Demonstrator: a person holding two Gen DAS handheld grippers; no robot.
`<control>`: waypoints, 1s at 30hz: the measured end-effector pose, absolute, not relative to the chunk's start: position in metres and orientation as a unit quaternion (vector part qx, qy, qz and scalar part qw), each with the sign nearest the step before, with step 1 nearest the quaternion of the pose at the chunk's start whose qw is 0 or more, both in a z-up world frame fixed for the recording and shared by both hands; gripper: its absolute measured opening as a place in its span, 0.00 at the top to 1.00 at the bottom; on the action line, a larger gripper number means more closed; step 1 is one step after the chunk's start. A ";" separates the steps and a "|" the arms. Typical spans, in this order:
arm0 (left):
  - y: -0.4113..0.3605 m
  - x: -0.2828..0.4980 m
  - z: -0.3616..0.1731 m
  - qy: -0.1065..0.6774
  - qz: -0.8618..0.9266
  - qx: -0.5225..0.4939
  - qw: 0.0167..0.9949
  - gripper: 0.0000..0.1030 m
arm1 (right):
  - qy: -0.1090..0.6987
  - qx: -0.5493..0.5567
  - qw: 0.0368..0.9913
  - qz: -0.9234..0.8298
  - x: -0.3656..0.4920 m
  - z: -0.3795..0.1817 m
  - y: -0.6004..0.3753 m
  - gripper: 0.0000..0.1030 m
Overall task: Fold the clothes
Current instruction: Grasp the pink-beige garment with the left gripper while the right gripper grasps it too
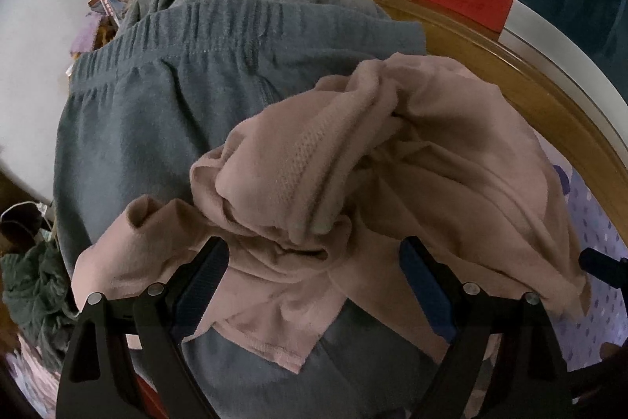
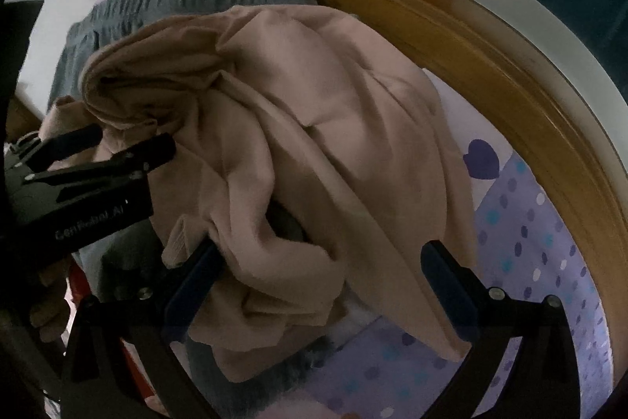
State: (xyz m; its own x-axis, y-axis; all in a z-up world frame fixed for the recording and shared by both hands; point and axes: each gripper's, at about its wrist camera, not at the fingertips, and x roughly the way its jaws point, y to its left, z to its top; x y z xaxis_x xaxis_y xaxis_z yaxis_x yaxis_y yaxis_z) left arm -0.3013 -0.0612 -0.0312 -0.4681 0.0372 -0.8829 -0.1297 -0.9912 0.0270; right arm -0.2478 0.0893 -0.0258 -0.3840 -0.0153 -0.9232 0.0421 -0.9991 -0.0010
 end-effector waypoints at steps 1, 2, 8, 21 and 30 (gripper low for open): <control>-0.061 -0.303 -0.032 0.044 0.855 -0.514 0.046 0.12 | 0.016 0.555 0.016 -0.831 -0.249 -0.027 0.088 0.00; -0.061 -0.304 -0.034 0.044 0.854 -0.516 0.046 0.12 | 0.021 0.555 0.015 -0.831 -0.251 -0.029 0.086 0.00; -0.060 -0.311 -0.045 0.044 0.847 -0.528 0.046 0.12 | 0.035 0.559 0.014 -0.828 -0.258 -0.040 0.079 0.00; -0.050 -0.322 -0.061 0.064 0.838 -0.541 0.030 0.10 | -0.030 0.572 0.037 -0.819 -0.259 -0.072 0.097 0.02; -0.047 -0.311 -0.043 0.055 0.846 -0.526 0.073 0.64 | -0.031 0.533 0.060 -0.844 -0.231 -0.050 0.082 0.72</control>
State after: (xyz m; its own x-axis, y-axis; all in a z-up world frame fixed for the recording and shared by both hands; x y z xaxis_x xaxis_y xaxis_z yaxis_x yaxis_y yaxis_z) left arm -0.3112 -0.0470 -0.0433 -0.4360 0.0651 -0.8976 -0.1815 -0.9833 0.0168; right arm -0.2314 0.0825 -0.0496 -0.4254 -0.1349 -0.8949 0.0684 -0.9908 0.1168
